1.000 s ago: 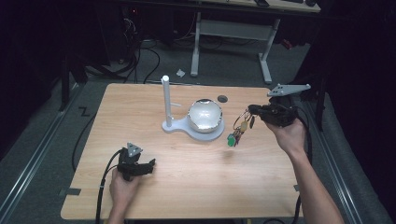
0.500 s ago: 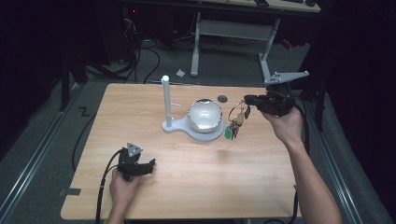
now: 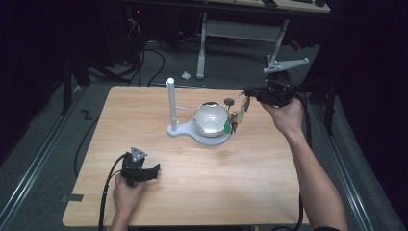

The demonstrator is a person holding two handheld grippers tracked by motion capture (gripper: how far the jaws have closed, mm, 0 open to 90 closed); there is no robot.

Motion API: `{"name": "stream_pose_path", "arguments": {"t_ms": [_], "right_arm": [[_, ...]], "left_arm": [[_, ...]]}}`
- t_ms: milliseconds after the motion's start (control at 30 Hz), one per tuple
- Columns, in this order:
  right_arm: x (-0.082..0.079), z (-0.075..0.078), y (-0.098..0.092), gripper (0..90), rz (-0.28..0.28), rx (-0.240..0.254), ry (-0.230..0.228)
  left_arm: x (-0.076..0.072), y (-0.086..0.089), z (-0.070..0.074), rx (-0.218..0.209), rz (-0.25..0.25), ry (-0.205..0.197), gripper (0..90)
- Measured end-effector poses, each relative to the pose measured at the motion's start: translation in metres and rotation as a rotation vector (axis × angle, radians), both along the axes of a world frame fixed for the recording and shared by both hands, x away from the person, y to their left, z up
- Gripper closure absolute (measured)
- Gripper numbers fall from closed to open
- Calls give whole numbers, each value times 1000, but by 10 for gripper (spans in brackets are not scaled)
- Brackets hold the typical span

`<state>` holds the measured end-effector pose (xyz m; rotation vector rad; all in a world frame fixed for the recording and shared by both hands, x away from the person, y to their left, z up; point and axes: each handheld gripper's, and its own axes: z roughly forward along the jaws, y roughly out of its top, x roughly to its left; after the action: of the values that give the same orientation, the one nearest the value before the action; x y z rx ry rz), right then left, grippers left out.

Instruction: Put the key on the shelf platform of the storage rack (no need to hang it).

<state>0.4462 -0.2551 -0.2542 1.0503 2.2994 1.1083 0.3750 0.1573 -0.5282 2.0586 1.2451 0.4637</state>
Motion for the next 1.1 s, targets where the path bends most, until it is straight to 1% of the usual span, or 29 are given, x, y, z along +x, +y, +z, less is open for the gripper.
{"name": "stream_pose_path", "arguments": {"t_ms": [200, 233, 400, 633, 700, 833, 933, 1100], "right_arm": [[8, 4, 7, 884, 4, 12, -2], [12, 4, 10, 884, 4, 15, 2], [19, 0, 17, 884, 5, 11, 17], [28, -2, 24, 884, 7, 19, 18], [31, -3, 27, 884, 1, 20, 24], [34, -6, 30, 884, 1, 30, 22], [37, -10, 34, 884, -3, 20, 20], [44, -21, 41, 883, -7, 4, 41]], "left_arm": [[0, 0, 0, -1, 1, -1, 185], [0, 0, 0, 2, -1, 0, 185], [0, 0, 0, 2, -1, 0, 185], [0, 0, 0, 1, -1, 1, 185], [0, 0, 0, 2, -1, 1, 185], [0, 0, 0, 1, 0, -1, 185], [0, 0, 0, 4, -3, 1, 185], [0, 0, 0, 1, -1, 1, 185]]}}
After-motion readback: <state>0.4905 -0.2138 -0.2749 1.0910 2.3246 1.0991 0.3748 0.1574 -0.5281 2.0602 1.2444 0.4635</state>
